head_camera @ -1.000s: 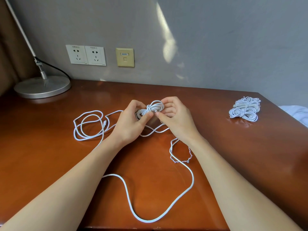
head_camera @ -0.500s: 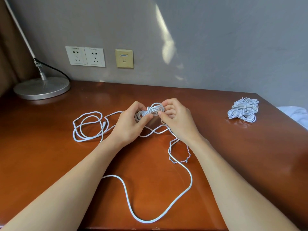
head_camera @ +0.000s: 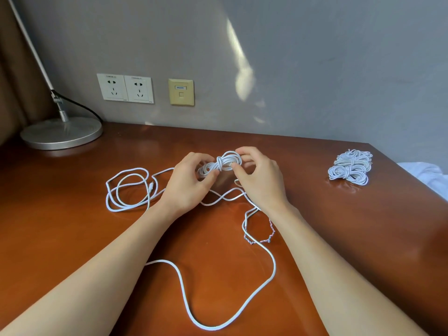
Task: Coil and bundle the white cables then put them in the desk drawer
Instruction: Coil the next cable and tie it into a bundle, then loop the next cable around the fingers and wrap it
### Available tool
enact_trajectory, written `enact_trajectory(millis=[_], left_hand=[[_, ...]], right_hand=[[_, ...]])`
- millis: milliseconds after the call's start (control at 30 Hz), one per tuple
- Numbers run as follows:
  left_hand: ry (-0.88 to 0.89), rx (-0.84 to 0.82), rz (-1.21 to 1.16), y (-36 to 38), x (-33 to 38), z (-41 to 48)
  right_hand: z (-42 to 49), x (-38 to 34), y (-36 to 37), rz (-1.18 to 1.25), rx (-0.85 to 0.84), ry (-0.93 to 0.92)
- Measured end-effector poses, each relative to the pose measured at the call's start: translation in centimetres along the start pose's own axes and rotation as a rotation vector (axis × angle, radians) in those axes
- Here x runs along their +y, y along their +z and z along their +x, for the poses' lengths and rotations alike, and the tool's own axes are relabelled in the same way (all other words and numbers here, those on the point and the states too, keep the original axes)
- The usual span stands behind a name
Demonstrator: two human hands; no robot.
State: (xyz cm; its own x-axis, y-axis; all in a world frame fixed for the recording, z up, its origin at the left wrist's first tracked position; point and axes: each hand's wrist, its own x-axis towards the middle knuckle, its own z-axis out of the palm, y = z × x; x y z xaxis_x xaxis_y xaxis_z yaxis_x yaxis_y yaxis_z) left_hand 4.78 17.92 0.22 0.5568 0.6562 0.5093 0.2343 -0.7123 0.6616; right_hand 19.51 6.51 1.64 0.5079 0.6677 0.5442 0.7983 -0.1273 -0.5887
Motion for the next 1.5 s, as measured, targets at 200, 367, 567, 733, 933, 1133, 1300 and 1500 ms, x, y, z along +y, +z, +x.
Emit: enact_trajectory(millis=[200,367,567,733,933,1133,1300,1500], left_hand=[[0.079,-0.017,0.088,-0.5,1.4,0.9],[0.147,-0.071,0.178,0.0,3.6,0.9],[0.237,-0.118,0.253,2.2,7.4,1.1],[0.287,-0.155,0.246,5.2,10.3,1.4],[0.335,-0.274,0.181,8.8,12.4,1.7],[0.329,-0.341,0.111,13.2,14.0,2.9],[0.32,-0.394,0.098,16.9,14.8,4.1],[0.271,-0.452,0.133,20.2,15.1,5.2]], right_hand=[[0.9,-0.1,-1.7,-0.093,-0.004,0.004],[0.0,1.0,-4.6,-0.194,-0.005,-0.025],[-1.6,2.8,-9.0,-0.256,0.038,-0.006],[-2.6,4.7,-12.8,-0.289,0.083,0.048],[-4.0,7.7,-15.8,-0.318,0.078,0.132],[-4.7,11.0,-17.7,-0.341,0.111,0.19],[-4.7,14.6,-18.6,-0.39,0.141,0.238],[-4.3,18.0,-19.2,-0.421,0.163,0.275]])
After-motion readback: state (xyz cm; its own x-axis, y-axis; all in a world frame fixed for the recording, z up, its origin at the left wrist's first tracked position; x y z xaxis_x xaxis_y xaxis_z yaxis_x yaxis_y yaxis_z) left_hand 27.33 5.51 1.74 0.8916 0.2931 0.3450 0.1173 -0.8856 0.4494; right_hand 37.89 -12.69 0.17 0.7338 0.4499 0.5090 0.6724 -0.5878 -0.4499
